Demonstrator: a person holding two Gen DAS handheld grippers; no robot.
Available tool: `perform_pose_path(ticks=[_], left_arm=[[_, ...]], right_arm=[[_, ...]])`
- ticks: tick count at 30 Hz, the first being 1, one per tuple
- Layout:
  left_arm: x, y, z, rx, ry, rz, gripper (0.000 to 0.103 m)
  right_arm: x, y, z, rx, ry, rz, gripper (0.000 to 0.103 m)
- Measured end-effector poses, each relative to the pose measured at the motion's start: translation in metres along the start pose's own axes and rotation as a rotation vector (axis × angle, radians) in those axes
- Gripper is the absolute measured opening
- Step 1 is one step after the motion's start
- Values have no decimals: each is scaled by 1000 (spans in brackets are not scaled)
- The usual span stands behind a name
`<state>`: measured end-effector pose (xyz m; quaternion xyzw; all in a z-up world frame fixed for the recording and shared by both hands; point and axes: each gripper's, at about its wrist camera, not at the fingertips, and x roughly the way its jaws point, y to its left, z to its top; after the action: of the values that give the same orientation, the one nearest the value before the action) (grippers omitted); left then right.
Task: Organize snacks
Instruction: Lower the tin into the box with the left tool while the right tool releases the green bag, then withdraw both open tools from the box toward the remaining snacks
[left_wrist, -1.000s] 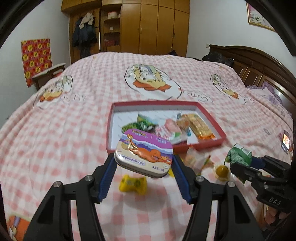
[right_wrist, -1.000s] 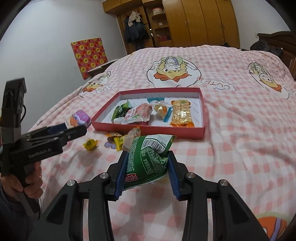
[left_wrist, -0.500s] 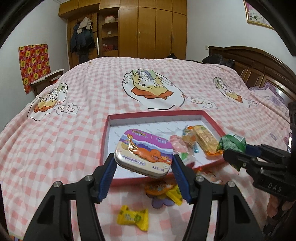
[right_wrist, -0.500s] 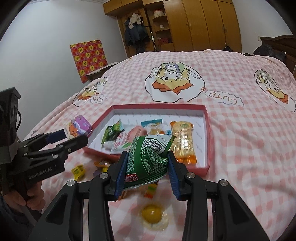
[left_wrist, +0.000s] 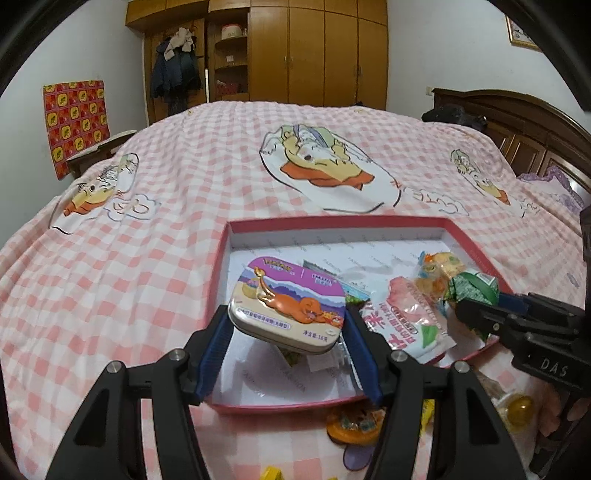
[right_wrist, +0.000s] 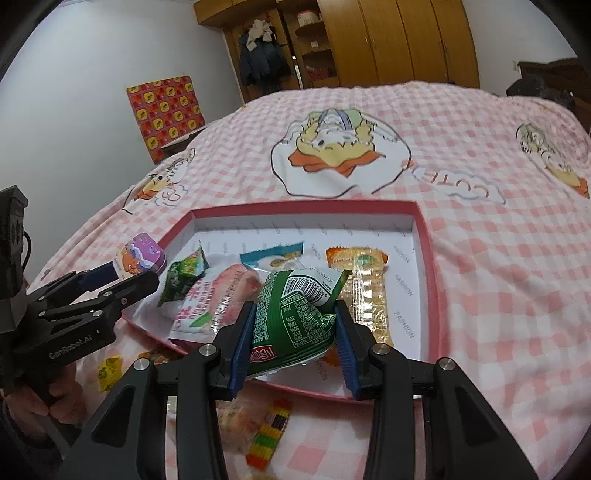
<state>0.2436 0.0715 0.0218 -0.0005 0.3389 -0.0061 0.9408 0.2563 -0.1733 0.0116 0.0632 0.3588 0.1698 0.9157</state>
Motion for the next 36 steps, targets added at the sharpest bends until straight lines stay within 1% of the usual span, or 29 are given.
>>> perform_pose_path(ticks=[5, 13, 18, 30, 33, 35, 36], left_arm=[[4, 0, -1, -3, 9, -9, 64], [10, 5, -1, -28, 36, -6, 64], [10, 4, -2, -20, 42, -6, 65], [8, 0, -2, -2, 34, 9, 79], [6, 0, -2, -2, 26, 5, 82], [5, -1, -2, 0, 21, 6, 84], [5, -1, -2, 1, 21, 7, 85]], right_arm=[[4, -4, 0, 20, 8, 21, 42], [6, 2, 0, -9, 15, -11, 42], [7, 3, 0, -11, 18, -14, 42], [8, 3, -1, -12, 20, -9, 43], [9, 3, 0, -16, 20, -9, 47], [9, 5, -1, -20, 21, -13, 55], [9, 5, -1, -21, 22, -16, 57]])
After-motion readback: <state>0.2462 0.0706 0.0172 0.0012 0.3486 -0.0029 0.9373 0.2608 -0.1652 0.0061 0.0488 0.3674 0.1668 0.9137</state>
